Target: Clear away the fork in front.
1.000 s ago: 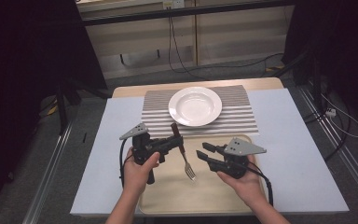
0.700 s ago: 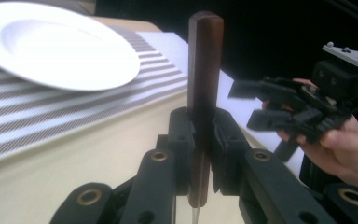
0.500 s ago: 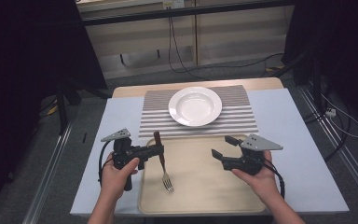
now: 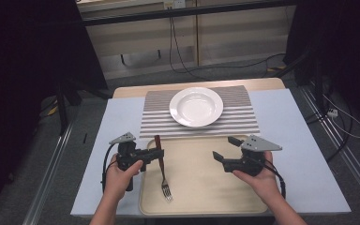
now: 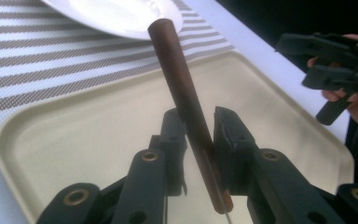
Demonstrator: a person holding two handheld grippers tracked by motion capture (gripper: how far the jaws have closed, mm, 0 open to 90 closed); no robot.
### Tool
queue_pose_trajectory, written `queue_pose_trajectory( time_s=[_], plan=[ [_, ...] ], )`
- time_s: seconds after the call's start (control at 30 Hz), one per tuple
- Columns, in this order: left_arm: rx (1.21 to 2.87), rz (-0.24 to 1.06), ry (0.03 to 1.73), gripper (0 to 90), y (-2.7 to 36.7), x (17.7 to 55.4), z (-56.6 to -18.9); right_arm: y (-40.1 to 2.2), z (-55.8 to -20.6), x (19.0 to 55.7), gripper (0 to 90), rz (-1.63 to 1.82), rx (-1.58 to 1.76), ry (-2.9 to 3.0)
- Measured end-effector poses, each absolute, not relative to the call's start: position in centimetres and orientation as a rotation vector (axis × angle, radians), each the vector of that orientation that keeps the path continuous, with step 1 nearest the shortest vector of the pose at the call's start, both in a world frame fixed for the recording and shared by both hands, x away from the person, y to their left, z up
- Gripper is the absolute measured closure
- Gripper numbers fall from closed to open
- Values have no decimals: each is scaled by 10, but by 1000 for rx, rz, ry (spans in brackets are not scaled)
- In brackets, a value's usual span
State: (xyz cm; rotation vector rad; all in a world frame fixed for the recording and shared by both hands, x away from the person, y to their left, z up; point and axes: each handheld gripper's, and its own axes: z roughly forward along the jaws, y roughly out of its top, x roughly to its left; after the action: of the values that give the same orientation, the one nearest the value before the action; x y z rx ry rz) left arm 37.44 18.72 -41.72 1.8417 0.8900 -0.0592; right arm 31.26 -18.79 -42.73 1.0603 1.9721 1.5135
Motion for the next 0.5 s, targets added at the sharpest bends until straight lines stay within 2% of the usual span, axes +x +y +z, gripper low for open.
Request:
queue_pose_trajectory(
  time_s=[0.5],
  plan=[
    [1877,-48,907,698,189,377,-429,-189,-429,313,200,1517,1081,1971]
  ],
)
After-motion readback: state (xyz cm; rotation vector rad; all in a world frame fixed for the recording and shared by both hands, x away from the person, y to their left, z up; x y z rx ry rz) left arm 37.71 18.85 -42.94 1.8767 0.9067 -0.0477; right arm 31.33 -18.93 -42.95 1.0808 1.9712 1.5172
